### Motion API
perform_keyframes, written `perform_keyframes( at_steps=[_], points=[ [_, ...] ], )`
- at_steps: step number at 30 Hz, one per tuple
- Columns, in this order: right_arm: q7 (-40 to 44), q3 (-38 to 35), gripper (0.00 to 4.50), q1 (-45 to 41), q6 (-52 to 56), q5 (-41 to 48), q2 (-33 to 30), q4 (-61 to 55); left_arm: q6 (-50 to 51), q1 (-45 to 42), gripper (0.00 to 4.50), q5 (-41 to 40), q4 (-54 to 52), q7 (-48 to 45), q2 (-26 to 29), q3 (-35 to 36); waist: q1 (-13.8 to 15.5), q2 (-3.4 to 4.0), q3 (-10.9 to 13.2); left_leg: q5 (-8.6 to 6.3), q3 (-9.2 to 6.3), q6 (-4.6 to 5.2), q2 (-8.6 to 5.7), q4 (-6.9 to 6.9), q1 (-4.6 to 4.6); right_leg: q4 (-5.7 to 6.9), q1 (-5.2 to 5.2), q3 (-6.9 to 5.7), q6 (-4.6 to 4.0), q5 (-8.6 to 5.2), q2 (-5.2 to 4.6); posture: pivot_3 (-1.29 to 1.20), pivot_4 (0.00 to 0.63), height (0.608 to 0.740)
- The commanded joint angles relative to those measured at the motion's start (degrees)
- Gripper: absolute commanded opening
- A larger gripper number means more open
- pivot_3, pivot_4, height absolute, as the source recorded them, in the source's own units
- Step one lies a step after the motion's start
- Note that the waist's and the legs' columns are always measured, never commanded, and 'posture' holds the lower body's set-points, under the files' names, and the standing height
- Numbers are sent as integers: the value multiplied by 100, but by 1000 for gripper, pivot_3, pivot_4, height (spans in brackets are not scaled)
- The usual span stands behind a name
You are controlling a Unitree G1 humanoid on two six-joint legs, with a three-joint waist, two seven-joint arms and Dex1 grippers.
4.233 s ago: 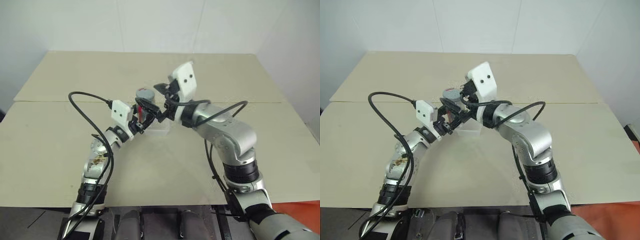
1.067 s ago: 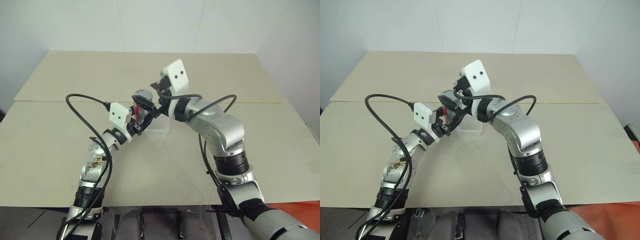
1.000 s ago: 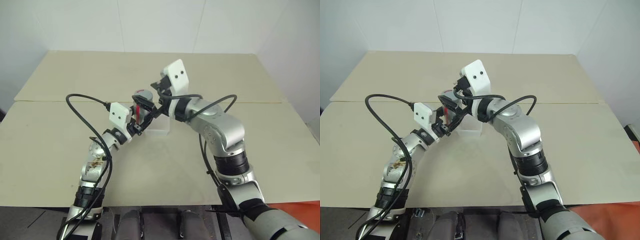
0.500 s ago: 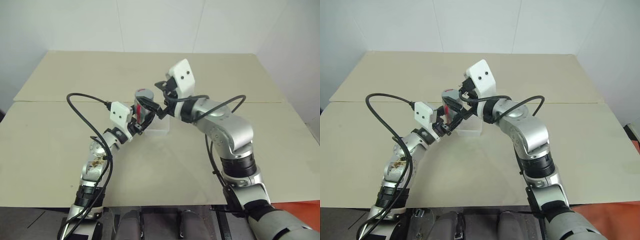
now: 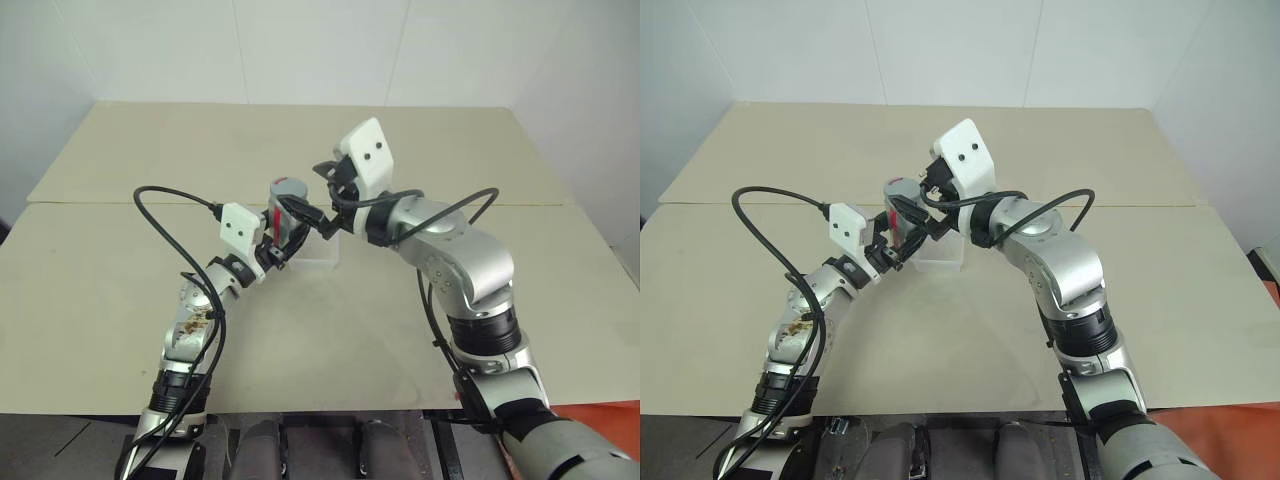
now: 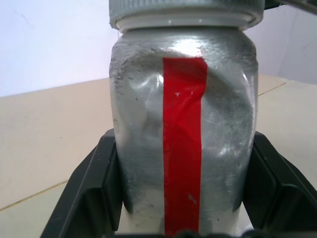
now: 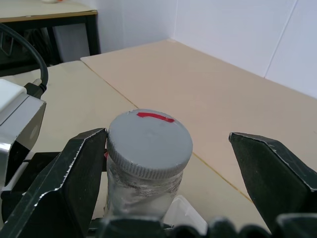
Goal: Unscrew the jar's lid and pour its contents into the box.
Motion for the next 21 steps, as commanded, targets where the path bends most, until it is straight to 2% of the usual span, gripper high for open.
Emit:
perform_keyframes(
  at_steps=[1, 21],
  points=[
    [-85, -185, 4459, 51, -58, -149, -164, -87, -122, -113, 2750, -102, -234, 20, 17, 137, 0, 0, 0, 0, 0, 0, 0, 0, 0, 0, 0, 0, 0, 0, 0, 0, 150, 740],
    [-104, -392, 4459, 242, 73, -32, -443, -321, -135, -156, 2750, -130, -186, -58, 45, 111, 1, 0, 0, -1, 1, 3, 0, 0, 0, -2, 0, 0, 0, 0, 0, 0, 150, 740]
  ],
)
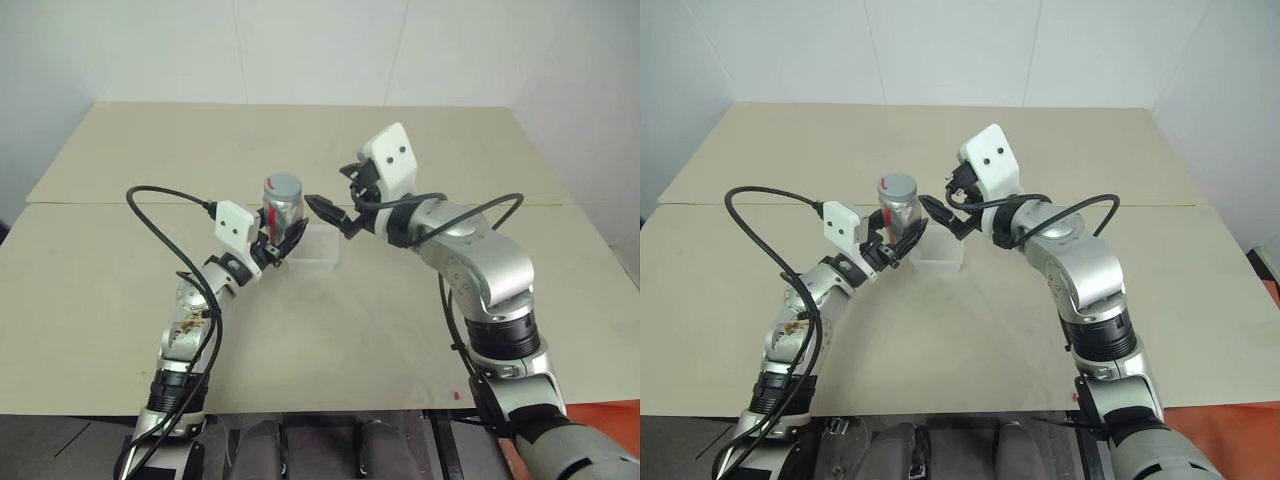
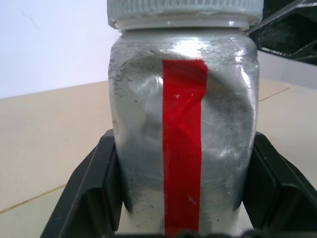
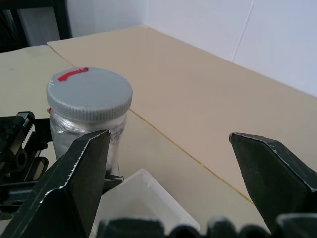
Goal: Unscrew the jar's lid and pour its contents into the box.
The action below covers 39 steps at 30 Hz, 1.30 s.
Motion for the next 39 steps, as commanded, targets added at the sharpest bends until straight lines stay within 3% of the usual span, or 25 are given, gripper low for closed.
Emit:
perform_keyframes(
  at_steps=[1, 8, 19, 39],
  points=[
    [-21, -238, 4459, -7, 45, 46, -53, -262, -132, -143, 2750, -34, -183, -38, 22, 22, 1, 0, 0, 0, 0, 0, 0, 0, 0, 0, 0, 0, 0, 0, 0, 0, 150, 740],
    [322, -541, 4459, 36, 142, 680, -19, -791, -149, -158, 2750, -10, -127, -40, 32, 24, 4, 0, 0, -1, -4, 1, 0, 0, -1, -2, 0, 0, 0, 0, 0, 0, 150, 740],
    [-54, 243, 4459, -493, -208, 50, 675, -44, -143, -173, 2750, 7, -154, -40, 23, -2, -4, 0, 0, 3, -3, -5, 0, 0, 1, 3, 0, 0, 0, 0, 0, 0, 150, 740],
    [-44, 111, 4459, -621, -397, -330, 825, 410, -88, -108, 2750, 22, -262, 46, 56, 2, -2, 0, 0, 9, 2, -15, 0, 0, -2, 2, -1, -3, 0, 0, 0, 0, 150, 740]
  ],
)
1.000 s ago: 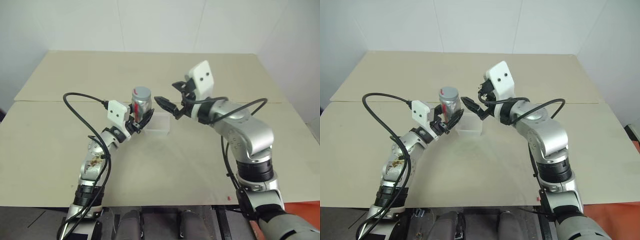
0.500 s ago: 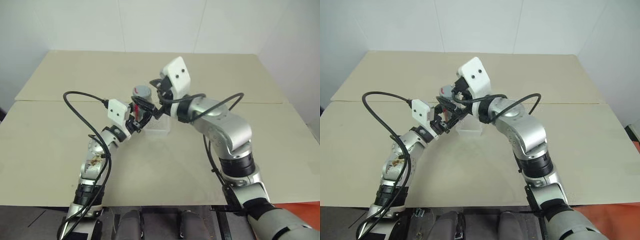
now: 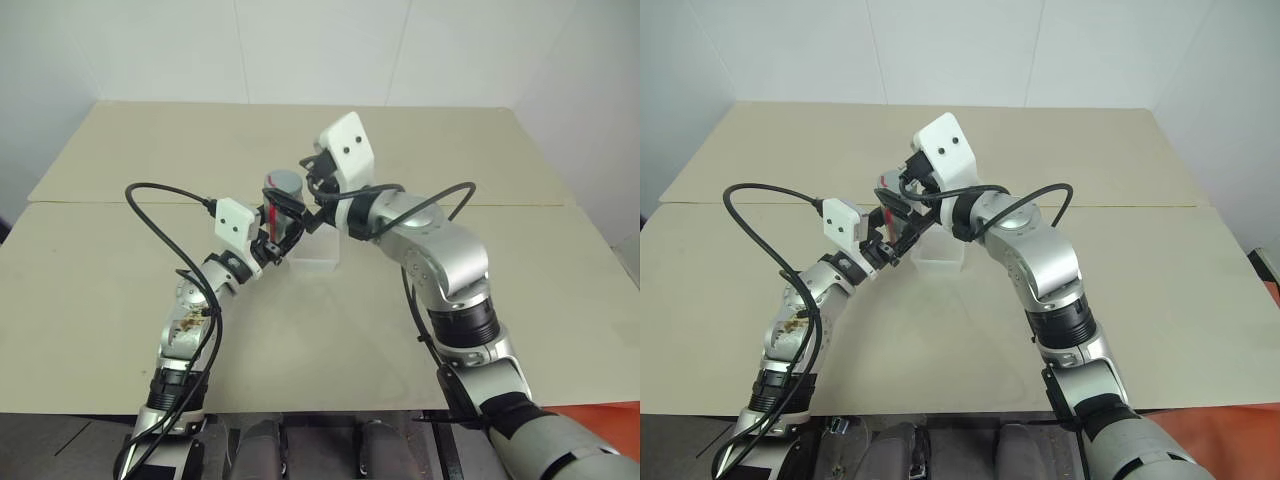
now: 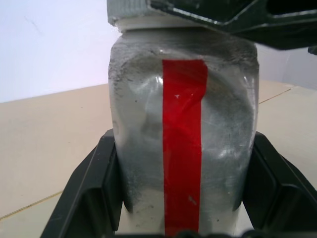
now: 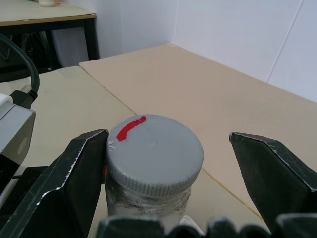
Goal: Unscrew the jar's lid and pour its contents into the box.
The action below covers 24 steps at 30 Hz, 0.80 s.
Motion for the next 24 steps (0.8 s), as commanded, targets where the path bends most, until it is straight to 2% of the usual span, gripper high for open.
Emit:
perform_keyframes(
  at_steps=[1, 24],
  points=[
    [-10, -185, 4459, -50, -136, -38, -94, -214, -86, -62, 2750, 15, -251, 17, 36, 16, 0, 0, 0, 0, 0, 0, 0, 0, 0, 0, 0, 0, 0, 0, 0, 0, 150, 740],
    [78, -386, 4459, 269, 84, 224, -404, -726, -129, -98, 2750, -8, -170, -38, 60, 14, 0, 0, 0, -2, -3, 3, 0, 0, 0, 0, 0, 0, 0, 0, 0, 0, 150, 740]
  ],
)
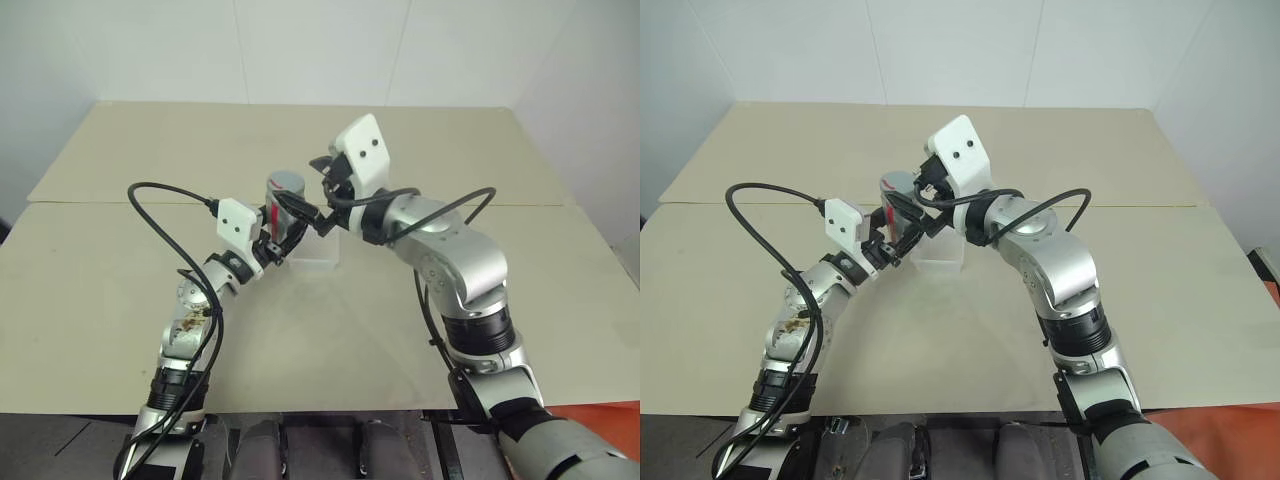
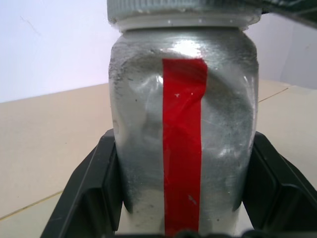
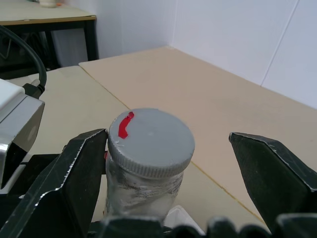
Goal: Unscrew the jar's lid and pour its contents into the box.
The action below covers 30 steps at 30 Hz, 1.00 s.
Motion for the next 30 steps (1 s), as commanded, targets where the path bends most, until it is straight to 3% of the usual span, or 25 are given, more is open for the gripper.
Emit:
perform_keyframes(
  at_steps=[1, 12, 22, 30],
  points=[
    [-21, -283, 4459, 27, 32, 80, -96, -254, -130, -92, 2750, -11, -169, -28, 47, 55, 0, 0, 0, 0, 0, 0, 0, 0, 0, 0, 0, 0, 0, 0, 0, 0, 150, 740],
    [-8, -289, 4459, 175, 32, 212, -213, -377, -114, -113, 2750, -29, -185, -37, 84, 53, 1, 0, 0, 0, -1, 0, 0, 0, 0, 0, 0, 0, 0, 0, 0, 0, 150, 740],
    [279, -593, 4459, 157, 49, 863, -139, -534, -121, -93, 2750, -20, -209, -65, 97, 41, 0, 0, 0, -5, -2, 8, 0, 0, 0, 0, 1, 0, 0, 0, 0, 0, 150, 740],
    [451, -415, 4459, -117, -145, 888, 88, 20, -235, 17, 2750, -7, -321, -247, 155, -17, -2, 0, 0, -5, 0, 8, 0, 0, 0, 1, 0, 0, 0, 0, 1, 0, 150, 740]
  ],
)
